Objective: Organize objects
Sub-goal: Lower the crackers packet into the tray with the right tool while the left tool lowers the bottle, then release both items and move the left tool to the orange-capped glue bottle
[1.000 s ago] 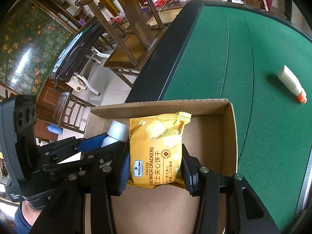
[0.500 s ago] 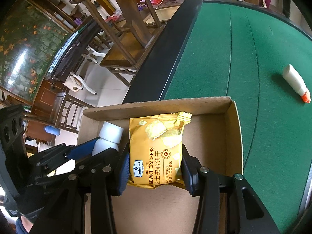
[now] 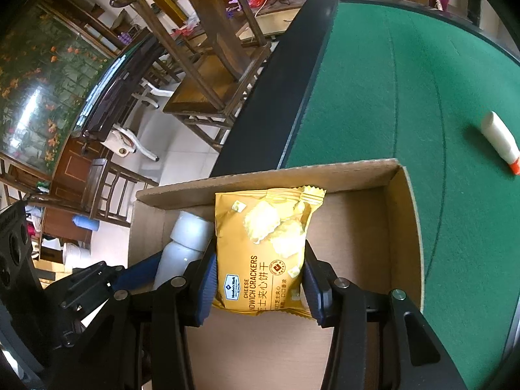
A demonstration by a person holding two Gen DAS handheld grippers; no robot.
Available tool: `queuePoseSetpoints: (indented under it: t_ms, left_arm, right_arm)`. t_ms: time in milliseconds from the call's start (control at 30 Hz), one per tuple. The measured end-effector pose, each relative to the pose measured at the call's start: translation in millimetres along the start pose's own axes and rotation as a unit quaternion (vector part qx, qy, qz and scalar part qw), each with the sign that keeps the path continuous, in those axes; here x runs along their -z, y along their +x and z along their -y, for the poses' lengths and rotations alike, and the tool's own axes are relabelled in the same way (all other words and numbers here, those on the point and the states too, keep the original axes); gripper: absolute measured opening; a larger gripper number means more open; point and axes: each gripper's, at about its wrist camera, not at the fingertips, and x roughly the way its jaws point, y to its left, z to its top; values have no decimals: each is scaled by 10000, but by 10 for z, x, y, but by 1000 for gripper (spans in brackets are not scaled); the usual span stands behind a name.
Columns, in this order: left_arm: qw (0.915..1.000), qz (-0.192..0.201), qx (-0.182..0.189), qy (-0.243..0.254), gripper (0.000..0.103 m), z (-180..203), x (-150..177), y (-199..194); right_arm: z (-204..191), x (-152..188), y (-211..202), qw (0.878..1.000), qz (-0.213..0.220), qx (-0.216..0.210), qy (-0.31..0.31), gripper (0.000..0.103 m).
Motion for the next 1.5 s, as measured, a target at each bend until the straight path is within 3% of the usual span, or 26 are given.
queuePoseSetpoints:
  t_ms: [167, 300, 500, 700, 867, 1000, 1100, 1233, 1367, 1500]
  left_arm:
    - [10000, 11, -40, 6, 35, 11, 12, -2]
    - [10000, 14, -51, -1, 35, 11, 17, 6]
    - [10000, 18, -65, -15, 35, 17, 27, -47]
    - [9996, 171, 35, 231, 35, 194, -36, -272]
    - [9981, 155, 485, 344, 43, 592, -256, -299]
    - [9954, 21, 898, 324, 43, 1060, -473, -199]
    - [9919, -160, 1248, 155, 43, 1443, -662, -54]
    - [9881, -561, 1364, -432, 43, 1863, -927, 311]
    - [9823, -836, 1235, -1135, 43, 2067, -1171, 777]
    - [9775, -862, 954, -1674, 43, 2122, -1331, 1068]
  right_arm:
    - [-68, -19, 5, 10000, -8, 28, -59, 54]
    - [-75, -38, -19, 10000, -37, 15, -44, 63]
    - [-39, 6, -168, 10000, 25, -26, -82, 64]
    - [172, 305, -764, 9983, 529, -249, -21, 64]
    - [608, 686, -1341, 9947, 943, -330, 230, 65]
    - [1083, 1038, -1836, 9908, 1273, -48, 449, 65]
    - [1458, 1280, -2203, 9856, 1531, 198, 695, 65]
    - [1885, 1551, -2564, 9808, 1668, 467, 898, 65]
    - [2254, 1812, -2782, 9783, 1709, 584, 1016, 65]
    - [2530, 2056, -2872, 9786, 1612, 657, 1102, 65]
